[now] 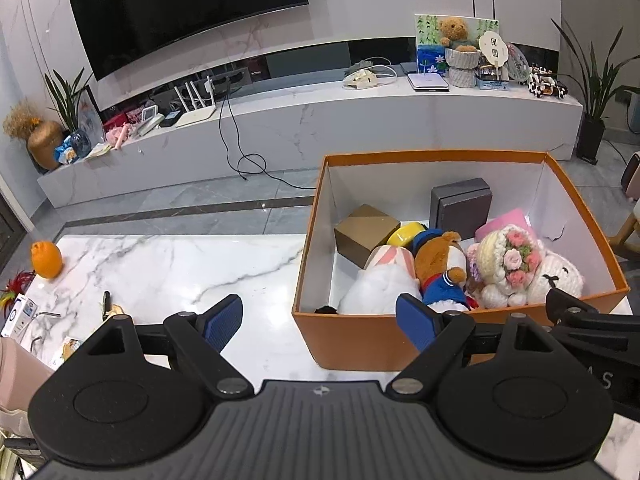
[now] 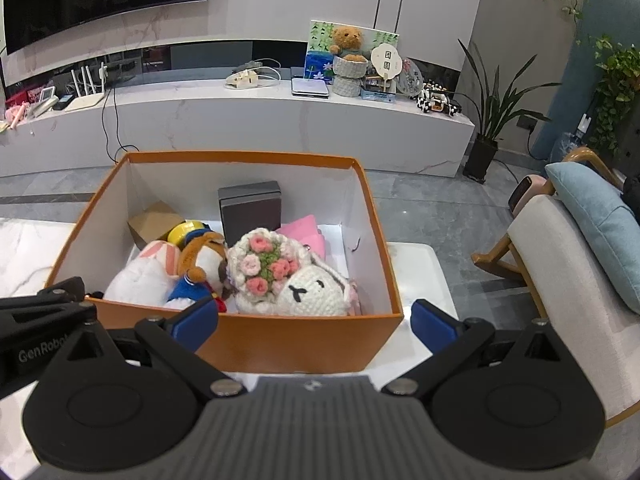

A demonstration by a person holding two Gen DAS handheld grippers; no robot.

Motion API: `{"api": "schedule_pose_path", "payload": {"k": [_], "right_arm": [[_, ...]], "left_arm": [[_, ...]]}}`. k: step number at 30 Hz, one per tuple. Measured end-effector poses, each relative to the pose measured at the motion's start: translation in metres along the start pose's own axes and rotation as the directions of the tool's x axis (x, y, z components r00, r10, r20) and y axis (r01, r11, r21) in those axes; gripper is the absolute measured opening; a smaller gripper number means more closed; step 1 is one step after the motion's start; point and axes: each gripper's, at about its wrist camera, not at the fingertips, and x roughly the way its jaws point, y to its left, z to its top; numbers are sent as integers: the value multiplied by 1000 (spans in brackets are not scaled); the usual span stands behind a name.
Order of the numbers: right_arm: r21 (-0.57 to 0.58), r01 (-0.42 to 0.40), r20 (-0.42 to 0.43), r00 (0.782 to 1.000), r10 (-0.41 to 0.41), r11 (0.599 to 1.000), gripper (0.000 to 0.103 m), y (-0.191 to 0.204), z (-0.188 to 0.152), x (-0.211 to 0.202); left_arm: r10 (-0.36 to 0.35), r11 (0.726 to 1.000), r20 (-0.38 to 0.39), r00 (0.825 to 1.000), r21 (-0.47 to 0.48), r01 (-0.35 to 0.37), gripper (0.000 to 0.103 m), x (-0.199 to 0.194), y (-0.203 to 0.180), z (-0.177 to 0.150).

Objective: Organize objects

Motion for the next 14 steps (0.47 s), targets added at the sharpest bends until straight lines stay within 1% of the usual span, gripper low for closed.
{"api": "schedule_pose_path", "payload": {"k": [5,14], "right_arm": [[-1,0,-8,1000,0,1000,102,2,-1,1],[-2,1,-9,1000,-1,1000,102,1,-1,1]], "left_arm": [[11,1000,-3,1000,8,-11,99,1,-2,-1],[7,1000,0,1000,6,-7,99,0,-3,-1]]}}
